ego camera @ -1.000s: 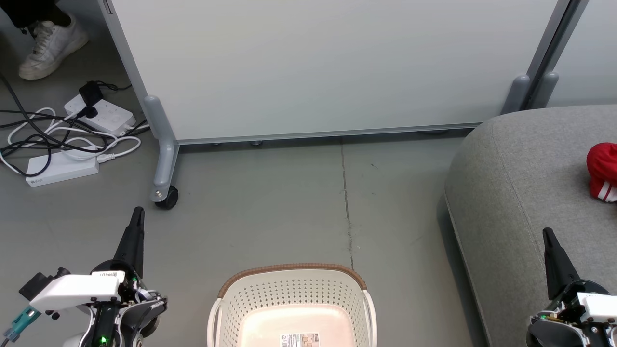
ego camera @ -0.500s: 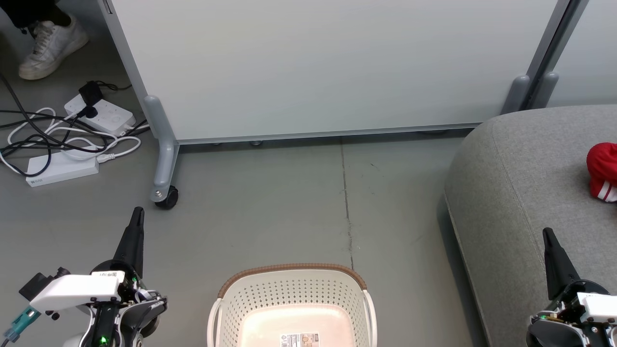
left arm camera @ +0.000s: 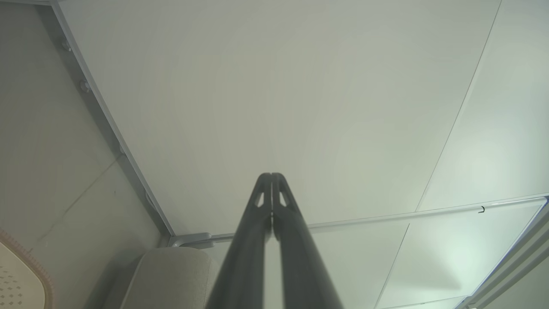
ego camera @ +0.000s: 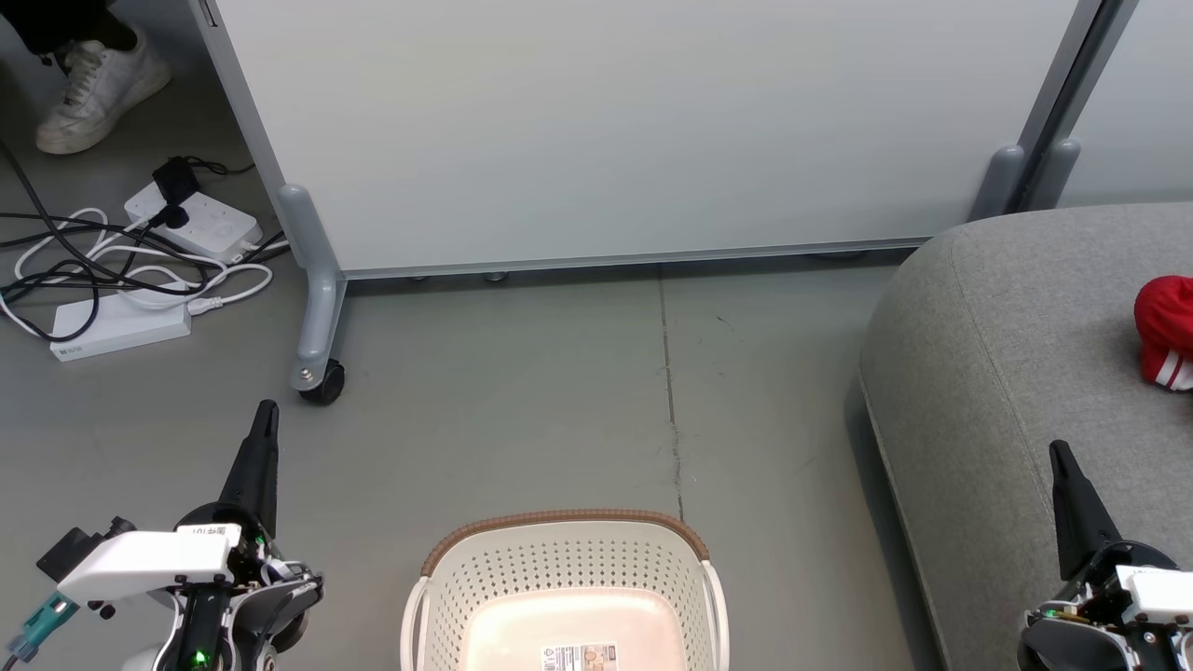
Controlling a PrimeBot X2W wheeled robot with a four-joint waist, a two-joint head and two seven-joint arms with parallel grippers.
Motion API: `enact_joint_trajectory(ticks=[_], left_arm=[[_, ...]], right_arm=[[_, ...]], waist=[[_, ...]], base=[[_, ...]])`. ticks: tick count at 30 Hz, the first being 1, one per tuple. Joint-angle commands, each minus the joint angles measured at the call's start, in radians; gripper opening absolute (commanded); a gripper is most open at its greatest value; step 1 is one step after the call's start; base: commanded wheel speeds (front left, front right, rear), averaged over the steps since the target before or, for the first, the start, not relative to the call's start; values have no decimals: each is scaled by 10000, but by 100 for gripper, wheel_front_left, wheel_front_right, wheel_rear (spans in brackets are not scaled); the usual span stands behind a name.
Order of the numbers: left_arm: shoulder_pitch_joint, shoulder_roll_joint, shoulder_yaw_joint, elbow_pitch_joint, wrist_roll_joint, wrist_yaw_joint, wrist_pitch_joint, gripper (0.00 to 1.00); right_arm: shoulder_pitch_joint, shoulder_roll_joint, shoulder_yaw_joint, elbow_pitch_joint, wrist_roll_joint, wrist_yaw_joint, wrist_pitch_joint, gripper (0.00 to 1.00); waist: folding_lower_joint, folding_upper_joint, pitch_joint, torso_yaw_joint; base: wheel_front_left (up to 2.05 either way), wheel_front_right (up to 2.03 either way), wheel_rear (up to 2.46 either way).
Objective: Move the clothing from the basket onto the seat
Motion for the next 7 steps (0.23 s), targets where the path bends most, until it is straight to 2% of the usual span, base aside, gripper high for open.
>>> enact_joint_trajectory(ticks=[1, 7], left_arm=[[-179, 27, 58, -1, 100, -27, 58, 0], [-178, 17, 71, -4, 106, -27, 47, 0]], right_arm=[[-101, -63, 1, -4, 32, 25, 66, 0], [-100, -63, 1, -4, 34, 25, 64, 0]], waist=[[0, 0, 0, 0], [0, 0, 0, 0]], base=[[0, 0, 0], [0, 0, 0]])
